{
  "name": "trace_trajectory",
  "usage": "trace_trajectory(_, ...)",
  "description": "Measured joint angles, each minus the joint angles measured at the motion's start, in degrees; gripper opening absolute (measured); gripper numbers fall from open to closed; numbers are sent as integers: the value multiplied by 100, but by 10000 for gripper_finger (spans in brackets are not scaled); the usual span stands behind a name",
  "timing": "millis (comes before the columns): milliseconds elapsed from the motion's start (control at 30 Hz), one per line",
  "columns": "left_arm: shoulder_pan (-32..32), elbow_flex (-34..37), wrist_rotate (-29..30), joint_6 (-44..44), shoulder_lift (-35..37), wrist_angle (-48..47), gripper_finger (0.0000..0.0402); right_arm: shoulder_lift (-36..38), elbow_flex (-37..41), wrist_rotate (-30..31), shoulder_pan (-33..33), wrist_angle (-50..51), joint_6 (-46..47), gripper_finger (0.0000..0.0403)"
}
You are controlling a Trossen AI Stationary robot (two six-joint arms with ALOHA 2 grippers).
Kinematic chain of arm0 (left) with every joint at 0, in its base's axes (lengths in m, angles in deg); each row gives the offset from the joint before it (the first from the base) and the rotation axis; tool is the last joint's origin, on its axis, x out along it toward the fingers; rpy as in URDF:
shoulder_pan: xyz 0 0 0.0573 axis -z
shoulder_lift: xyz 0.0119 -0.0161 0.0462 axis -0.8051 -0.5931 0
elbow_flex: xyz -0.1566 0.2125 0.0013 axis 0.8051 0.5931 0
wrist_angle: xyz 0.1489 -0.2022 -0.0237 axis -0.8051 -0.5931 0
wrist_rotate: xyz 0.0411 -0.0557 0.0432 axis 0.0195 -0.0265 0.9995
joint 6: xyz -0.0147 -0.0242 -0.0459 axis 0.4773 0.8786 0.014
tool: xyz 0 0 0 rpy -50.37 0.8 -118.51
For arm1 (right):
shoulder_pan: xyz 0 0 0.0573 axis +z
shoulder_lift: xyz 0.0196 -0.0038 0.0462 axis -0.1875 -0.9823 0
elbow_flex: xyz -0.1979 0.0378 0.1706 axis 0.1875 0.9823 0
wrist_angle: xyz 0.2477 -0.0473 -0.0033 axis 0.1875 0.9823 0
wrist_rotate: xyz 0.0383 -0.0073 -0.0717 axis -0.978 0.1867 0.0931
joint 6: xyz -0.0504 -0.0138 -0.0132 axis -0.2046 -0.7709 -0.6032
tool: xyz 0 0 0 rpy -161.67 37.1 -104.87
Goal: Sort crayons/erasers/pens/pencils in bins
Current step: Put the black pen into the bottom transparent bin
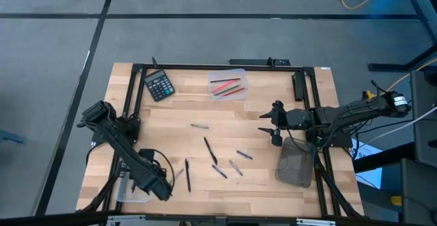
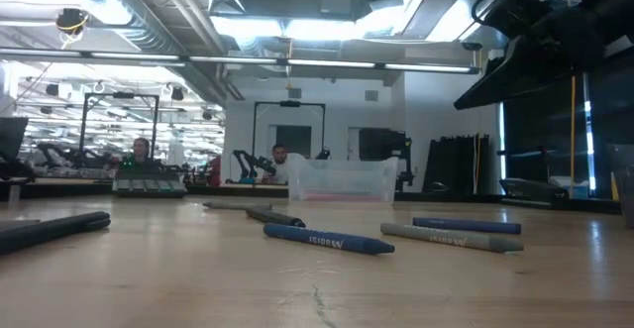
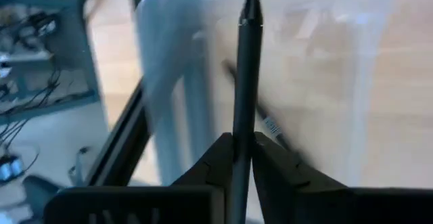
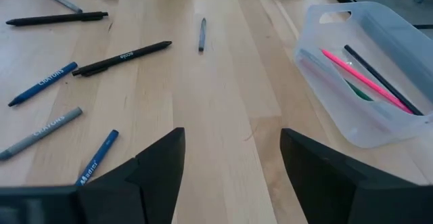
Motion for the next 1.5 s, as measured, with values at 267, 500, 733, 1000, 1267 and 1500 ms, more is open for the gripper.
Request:
trace_trajectory(267, -273, 119, 704, -673, 2, 434, 107, 0, 2, 0, 0, 15, -14, 245)
trace_trajectory(500, -454, 80, 688, -1299, 4, 416, 125, 0, 4, 0, 2, 19, -18, 245)
trace_trajectory(733, -830, -346, 717, -2264, 7, 688, 124, 0, 4, 0, 0, 21, -20, 245)
trace_trajectory(1000, -1192, -885, 1440, -1983, 14, 885, 124, 0, 5, -1, 1, 156, 3, 245)
trace_trajectory(1267, -1270, -886, 2180, -1686, -348, 1650, 124, -2, 7, 0, 0, 492, 30, 245)
trace_trajectory(1500, -1310, -884, 2253, -1937, -1082, 1792, 124, -2, 7, 0, -1, 447, 53, 245)
